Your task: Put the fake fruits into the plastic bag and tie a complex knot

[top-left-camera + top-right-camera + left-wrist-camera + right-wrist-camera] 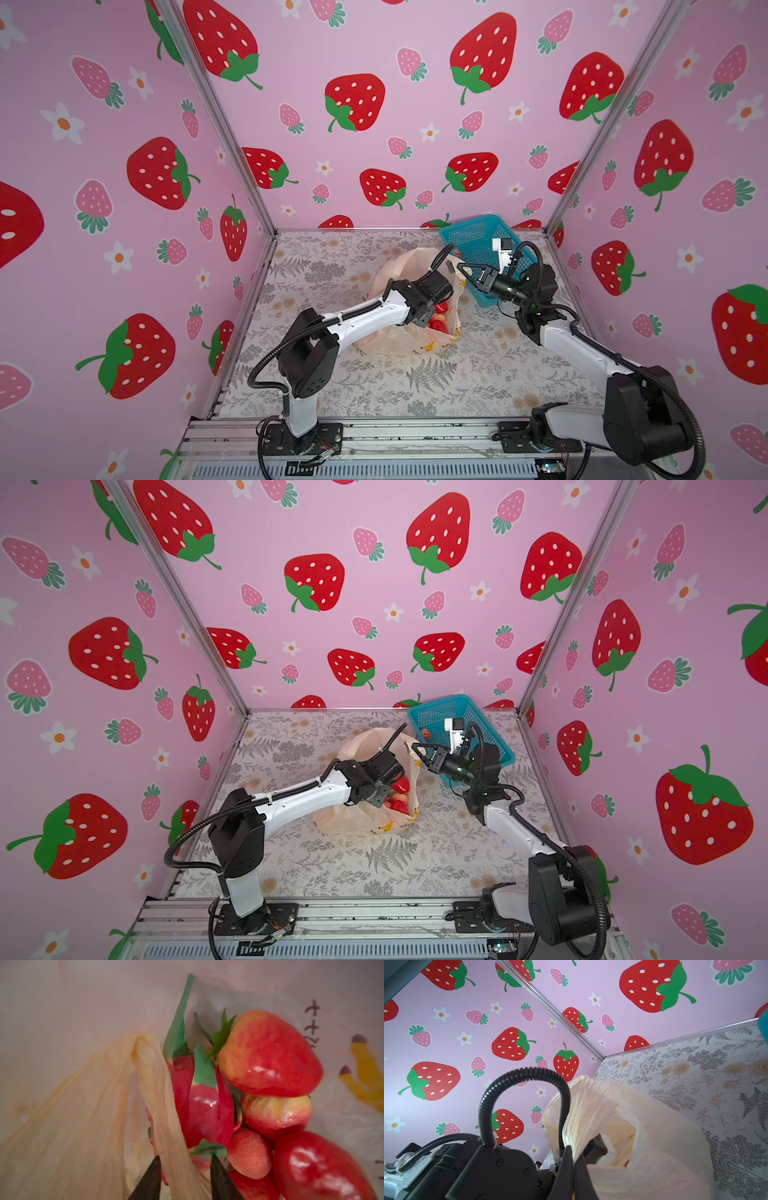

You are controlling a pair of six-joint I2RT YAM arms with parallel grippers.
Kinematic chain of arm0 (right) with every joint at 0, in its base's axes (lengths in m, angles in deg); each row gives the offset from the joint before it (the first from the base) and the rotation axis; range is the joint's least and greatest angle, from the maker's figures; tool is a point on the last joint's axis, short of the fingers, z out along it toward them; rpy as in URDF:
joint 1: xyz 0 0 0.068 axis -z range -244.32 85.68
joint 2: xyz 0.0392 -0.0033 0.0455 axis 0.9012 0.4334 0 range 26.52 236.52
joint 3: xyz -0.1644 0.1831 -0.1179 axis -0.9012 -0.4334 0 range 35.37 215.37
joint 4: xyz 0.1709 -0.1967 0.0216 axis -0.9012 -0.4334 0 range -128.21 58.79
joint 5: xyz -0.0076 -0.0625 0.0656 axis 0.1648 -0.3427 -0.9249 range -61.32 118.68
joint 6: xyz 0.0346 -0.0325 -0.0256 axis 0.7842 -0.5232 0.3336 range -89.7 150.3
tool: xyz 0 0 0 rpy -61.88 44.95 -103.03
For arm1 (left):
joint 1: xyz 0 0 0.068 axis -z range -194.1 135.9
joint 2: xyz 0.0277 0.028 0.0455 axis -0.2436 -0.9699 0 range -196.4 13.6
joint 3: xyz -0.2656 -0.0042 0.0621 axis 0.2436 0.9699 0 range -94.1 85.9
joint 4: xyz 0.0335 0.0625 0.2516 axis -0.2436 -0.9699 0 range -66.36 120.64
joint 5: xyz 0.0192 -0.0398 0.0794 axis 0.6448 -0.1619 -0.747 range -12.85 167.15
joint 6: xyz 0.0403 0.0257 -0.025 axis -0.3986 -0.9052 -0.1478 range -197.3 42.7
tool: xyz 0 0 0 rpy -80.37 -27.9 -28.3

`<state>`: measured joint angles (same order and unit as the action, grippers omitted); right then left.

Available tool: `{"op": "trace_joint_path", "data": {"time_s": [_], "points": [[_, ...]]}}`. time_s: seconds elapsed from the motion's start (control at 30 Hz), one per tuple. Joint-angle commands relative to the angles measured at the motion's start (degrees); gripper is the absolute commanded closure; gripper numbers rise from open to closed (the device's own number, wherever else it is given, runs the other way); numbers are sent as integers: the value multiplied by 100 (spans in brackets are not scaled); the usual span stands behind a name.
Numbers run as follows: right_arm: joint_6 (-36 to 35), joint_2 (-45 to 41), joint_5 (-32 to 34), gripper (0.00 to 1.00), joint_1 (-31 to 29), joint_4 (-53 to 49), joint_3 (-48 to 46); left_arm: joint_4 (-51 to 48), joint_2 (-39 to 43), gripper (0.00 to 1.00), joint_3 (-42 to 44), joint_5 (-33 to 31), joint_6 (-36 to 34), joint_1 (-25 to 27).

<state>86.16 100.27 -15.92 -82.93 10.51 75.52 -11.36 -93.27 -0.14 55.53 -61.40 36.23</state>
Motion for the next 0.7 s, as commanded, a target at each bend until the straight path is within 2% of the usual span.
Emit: {"op": "trace_joint_path", "data": {"time_s": [0.0,0.23,0.43,0.53,0.67], "points": [[66,2,-4,100,33,247,-15,-150,41,70,-193,68,2,-35],[66,102,26,100,33,254,15,-99,331,93,-123,184,-3,-40],[-108,-64,201,100,66,9,115,-101,967,93,-100,399,-94,-42],[-442,-321,455,100,131,-448,275,-87,1426,100,-77,539,-179,-65],[-971,-866,990,100,182,-1099,588,74,2224,100,-69,715,-263,-216]]}}
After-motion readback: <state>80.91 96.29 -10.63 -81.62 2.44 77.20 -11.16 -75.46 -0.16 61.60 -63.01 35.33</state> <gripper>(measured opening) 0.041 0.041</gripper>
